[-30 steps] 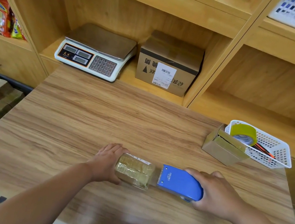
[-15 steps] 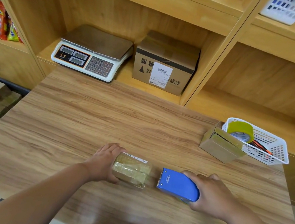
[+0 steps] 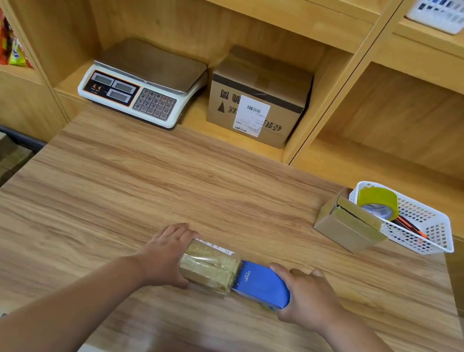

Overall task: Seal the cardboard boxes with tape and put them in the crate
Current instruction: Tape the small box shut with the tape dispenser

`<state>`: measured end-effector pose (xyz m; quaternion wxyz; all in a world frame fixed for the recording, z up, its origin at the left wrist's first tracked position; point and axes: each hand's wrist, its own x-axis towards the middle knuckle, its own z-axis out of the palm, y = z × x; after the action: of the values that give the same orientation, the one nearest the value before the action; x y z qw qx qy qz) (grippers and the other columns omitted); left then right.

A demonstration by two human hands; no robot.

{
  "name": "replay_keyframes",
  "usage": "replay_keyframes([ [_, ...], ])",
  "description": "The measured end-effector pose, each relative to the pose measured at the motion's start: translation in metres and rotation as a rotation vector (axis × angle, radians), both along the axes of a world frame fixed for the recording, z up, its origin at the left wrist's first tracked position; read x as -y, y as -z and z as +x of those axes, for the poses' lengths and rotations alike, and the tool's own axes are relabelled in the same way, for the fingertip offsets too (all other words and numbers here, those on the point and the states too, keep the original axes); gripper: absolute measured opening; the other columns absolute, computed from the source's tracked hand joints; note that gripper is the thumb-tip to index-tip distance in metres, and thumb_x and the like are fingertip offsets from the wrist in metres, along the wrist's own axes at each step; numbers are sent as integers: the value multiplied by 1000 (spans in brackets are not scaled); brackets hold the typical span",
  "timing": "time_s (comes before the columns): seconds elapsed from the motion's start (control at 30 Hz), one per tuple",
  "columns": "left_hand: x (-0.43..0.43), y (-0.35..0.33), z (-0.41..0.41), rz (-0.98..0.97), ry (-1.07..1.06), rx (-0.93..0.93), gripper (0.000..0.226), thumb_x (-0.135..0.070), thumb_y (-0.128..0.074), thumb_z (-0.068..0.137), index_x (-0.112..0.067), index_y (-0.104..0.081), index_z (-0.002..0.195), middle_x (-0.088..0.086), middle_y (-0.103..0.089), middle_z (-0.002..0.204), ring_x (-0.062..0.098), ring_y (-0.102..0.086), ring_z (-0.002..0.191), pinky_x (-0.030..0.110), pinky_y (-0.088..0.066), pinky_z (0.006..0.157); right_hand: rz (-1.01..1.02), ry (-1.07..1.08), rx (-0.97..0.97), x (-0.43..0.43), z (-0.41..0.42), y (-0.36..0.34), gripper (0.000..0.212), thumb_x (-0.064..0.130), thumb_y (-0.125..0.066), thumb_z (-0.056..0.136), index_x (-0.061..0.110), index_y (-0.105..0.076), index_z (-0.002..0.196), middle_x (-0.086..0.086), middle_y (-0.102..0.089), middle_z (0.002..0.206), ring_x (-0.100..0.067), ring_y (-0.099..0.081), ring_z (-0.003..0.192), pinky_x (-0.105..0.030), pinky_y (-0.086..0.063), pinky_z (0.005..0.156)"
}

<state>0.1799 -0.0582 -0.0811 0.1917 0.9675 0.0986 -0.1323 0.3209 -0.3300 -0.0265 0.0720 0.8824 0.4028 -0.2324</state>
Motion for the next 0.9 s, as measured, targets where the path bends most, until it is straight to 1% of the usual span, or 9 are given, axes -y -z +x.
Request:
replay_keyframes([
  [0.1,10,-3,6,157,100,9,113,-67,-63,61,-18,-14,148,0,-18,153,18,4,145,38,14,115,15,-5,30,1,-2,0,75,45,-54,70,47,-24,138,12,-55,101,-13,-52,87,-27,-22,83],
  [0.17,22,-6,14,233,206,25,112,-67,-60,63,-15,-10,150,1,-16,153,21,6,145,42,21,111,13,-4,43,2,-4,0,74,46,-54,70,47,-25,138,13,-55,100,-12,-49,83,-27,-22,82],
  [0.3,51,-8,32,259,360,32,111,-62,-64,67,-15,-7,150,4,-18,152,25,3,145,48,17,114,12,10,56,3,-6,0,77,45,-55,68,46,-25,139,12,-55,103,-12,-40,77,-26,-22,82],
  [0.43,60,-11,41,269,375,63,100,-54,-68,70,-14,-17,145,7,-29,143,27,-12,140,46,4,117,38,19,73,4,-7,-6,79,43,-56,67,45,-26,140,12,-56,106,-15,-52,88,-26,-25,87],
  [0.53,53,-17,44,157,273,154,92,-55,-72,63,-25,-31,139,-4,-39,135,21,-25,129,34,-14,108,75,49,89,7,-5,-17,78,45,-57,68,46,-25,140,12,-56,110,-15,-53,93,-26,-25,87],
  [0.63,40,-27,45,-89,132,173,100,-50,-78,57,-28,-31,142,-11,-42,136,16,-30,122,26,-26,102,142,68,116,7,-2,-35,77,51,-58,70,48,-23,139,14,-56,114,-13,-52,94,-25,-23,85],
  [0.73,27,-33,41,-340,-4,177,106,-38,-86,53,-28,-32,143,-11,-44,127,11,-36,119,14,-28,98,227,66,109,2,2,-56,76,54,-59,72,48,-25,139,17,-56,120,-8,-52,98,-24,-23,87],
  [0.8,20,-33,36,-437,-78,137,108,-33,-88,52,-31,-30,143,-9,-42,123,6,-40,114,11,-30,94,265,62,84,-5,2,-67,76,55,-60,71,49,-25,139,20,-55,122,-6,-52,102,-23,-24,89],
  [0.9,16,-29,27,-486,-124,74,108,-30,-88,51,-30,-30,141,-6,-48,129,7,-46,117,15,-36,95,248,25,66,-19,1,-74,76,54,-60,71,49,-25,138,20,-54,120,-8,-52,103,-23,-23,89],
])
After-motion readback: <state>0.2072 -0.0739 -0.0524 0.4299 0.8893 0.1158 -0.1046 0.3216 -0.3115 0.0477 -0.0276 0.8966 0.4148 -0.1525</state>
